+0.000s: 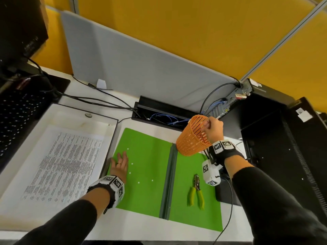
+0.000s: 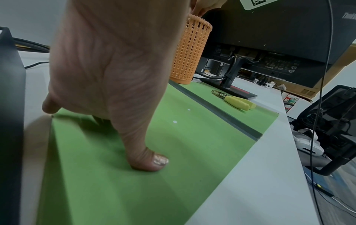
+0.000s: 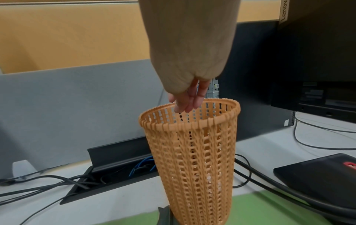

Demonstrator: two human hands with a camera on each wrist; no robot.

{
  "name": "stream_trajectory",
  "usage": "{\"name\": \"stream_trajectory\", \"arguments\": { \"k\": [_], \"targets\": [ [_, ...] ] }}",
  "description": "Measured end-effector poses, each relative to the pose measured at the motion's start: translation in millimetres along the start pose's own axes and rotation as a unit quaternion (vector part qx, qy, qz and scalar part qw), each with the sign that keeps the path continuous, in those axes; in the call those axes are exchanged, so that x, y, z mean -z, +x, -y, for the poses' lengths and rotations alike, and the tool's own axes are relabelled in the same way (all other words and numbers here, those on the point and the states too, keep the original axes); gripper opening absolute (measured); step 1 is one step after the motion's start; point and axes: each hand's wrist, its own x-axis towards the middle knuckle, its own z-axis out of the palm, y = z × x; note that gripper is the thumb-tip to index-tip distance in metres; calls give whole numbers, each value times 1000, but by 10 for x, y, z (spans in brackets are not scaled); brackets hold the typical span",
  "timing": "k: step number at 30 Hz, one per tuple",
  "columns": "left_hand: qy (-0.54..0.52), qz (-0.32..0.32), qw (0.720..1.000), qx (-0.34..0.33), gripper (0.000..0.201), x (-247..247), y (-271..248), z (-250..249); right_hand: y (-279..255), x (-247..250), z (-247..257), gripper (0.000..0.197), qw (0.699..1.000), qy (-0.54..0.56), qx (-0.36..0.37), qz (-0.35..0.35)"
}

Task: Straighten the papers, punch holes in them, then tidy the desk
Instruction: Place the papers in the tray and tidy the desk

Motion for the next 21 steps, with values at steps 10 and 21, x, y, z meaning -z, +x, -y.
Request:
{"name": "stream_trajectory", "arguments": {
  "k": [10, 21],
  "targets": [
    [24, -6, 1000, -9, 95, 73, -99, 21, -158, 6, 320, 12, 999, 29, 14, -24],
    [15, -24, 1000, 5, 79, 61, -181, -61, -750, -814, 934, 13, 988, 115, 67, 83]
  ]
}}
